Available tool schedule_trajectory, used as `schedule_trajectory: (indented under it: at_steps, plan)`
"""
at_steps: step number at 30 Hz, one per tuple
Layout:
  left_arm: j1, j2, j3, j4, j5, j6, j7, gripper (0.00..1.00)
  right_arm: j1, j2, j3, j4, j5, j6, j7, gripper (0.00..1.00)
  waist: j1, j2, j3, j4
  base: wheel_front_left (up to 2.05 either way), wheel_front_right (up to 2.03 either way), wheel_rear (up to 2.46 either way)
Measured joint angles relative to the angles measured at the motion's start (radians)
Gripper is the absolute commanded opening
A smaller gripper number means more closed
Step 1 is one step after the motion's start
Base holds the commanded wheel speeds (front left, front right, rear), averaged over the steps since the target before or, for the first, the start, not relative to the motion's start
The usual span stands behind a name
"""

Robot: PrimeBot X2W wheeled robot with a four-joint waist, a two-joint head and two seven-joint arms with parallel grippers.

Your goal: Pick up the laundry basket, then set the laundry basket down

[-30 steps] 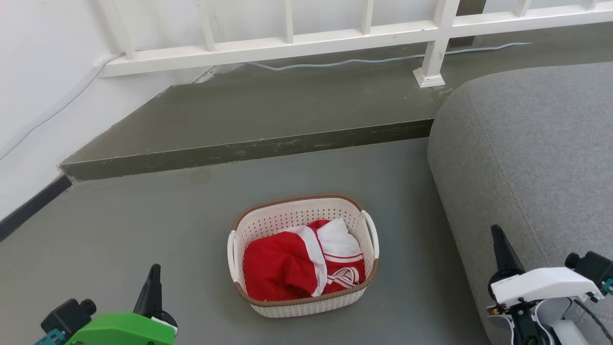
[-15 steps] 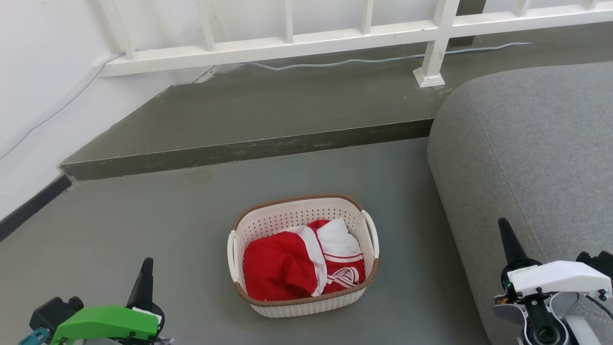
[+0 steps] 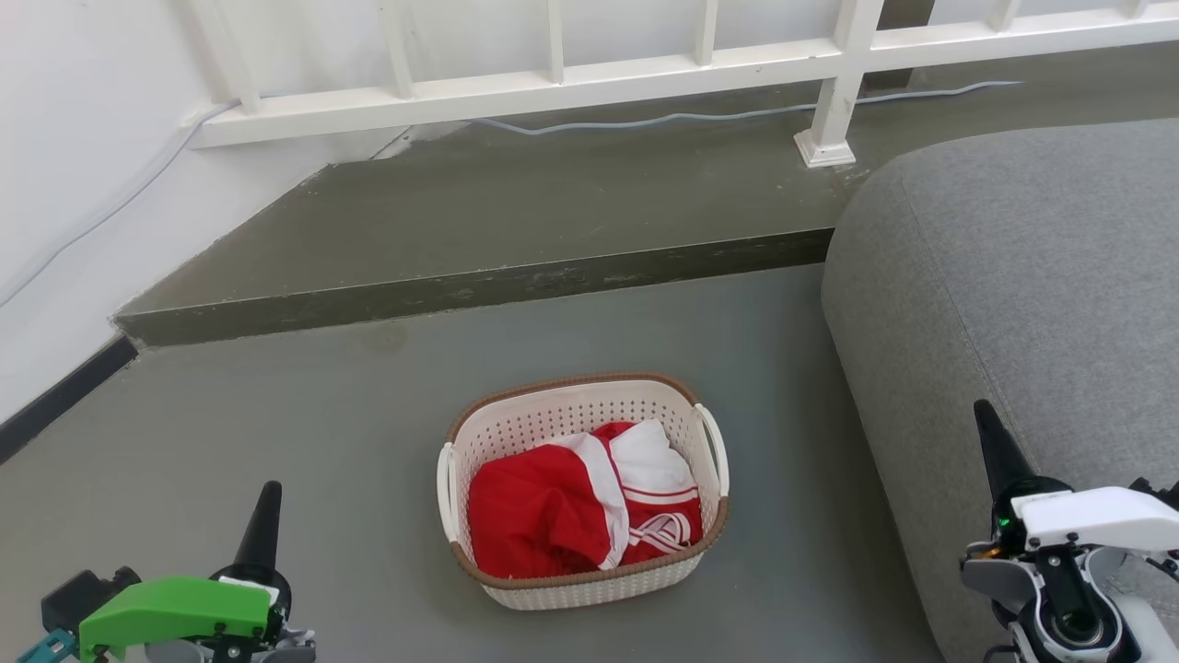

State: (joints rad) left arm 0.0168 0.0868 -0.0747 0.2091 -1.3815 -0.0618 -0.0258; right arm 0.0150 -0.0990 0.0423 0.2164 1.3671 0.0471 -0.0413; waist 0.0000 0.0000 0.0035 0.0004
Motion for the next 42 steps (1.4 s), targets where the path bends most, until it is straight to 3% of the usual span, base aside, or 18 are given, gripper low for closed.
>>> schedule_trajectory:
  at_steps: [23,42]
  plan:
    - [-0.05,0.002,0.059,0.04,-0.289,-0.046,0.062,0.0,-0.053,-0.004,-0.066,0.028,0.311,0.058,0.061,0.0,0.0,0.0,0.001,0.0,0.0,0.0,0.0]
    - [-0.059,0.002,0.064,0.05,-0.293,-0.053,0.062,0.0,-0.058,-0.005,-0.07,0.041,0.317,0.066,0.061,0.0,0.0,0.0,0.0,0.0,0.0,0.0,0.0]
